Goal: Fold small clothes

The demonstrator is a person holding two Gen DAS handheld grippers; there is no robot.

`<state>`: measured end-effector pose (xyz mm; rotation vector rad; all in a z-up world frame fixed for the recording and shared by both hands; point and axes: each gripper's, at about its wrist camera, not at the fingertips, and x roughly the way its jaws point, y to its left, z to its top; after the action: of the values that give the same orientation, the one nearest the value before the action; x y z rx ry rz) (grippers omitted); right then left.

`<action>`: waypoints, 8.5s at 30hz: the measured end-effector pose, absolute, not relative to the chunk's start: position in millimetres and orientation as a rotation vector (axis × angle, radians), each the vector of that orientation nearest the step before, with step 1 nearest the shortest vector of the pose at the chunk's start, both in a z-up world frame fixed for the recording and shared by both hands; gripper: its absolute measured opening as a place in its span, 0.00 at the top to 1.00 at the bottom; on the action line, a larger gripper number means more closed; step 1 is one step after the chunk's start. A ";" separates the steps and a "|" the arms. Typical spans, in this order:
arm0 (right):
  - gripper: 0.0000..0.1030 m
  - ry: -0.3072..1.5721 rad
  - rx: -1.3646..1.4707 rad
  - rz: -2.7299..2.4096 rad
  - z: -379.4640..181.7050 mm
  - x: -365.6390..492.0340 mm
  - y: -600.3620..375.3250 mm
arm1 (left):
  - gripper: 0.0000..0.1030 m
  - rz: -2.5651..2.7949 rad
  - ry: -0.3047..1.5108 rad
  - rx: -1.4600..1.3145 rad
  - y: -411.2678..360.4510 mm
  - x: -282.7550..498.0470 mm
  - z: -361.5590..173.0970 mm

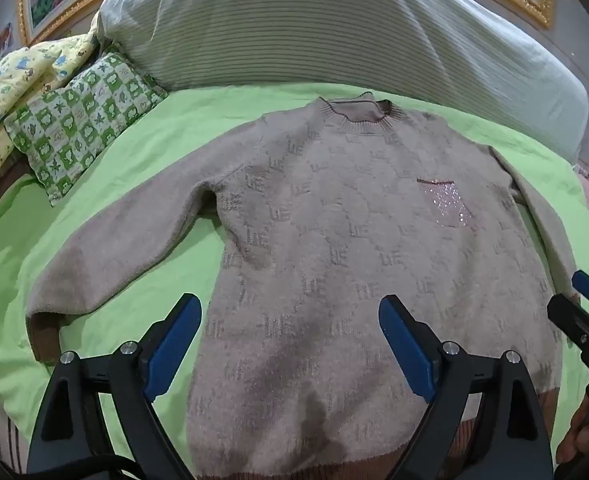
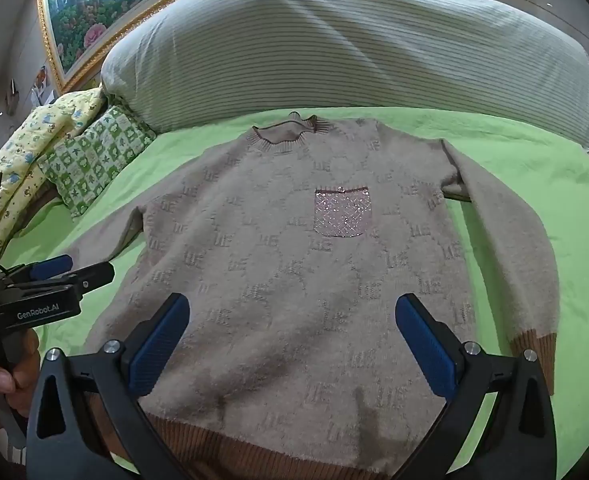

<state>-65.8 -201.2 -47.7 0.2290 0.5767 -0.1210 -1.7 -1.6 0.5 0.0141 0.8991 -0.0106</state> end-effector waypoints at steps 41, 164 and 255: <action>0.00 0.584 0.256 -0.131 -46.8 -65.2 -208.9 | 0.11 -0.042 0.882 0.039 -11.2 -3.9 -2.4; 0.60 0.706 0.442 -0.307 -64.3 162.4 -447.5 | 0.59 0.003 0.943 -0.317 40.8 240.4 -83.1; 0.88 0.501 0.730 0.003 16.0 177.1 -357.1 | 0.37 0.378 1.009 -0.136 77.2 208.2 -85.4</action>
<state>177.1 -357.1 16.0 0.7301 0.5009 0.0033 208.2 77.2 -85.4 -0.1364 1.0088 0.3782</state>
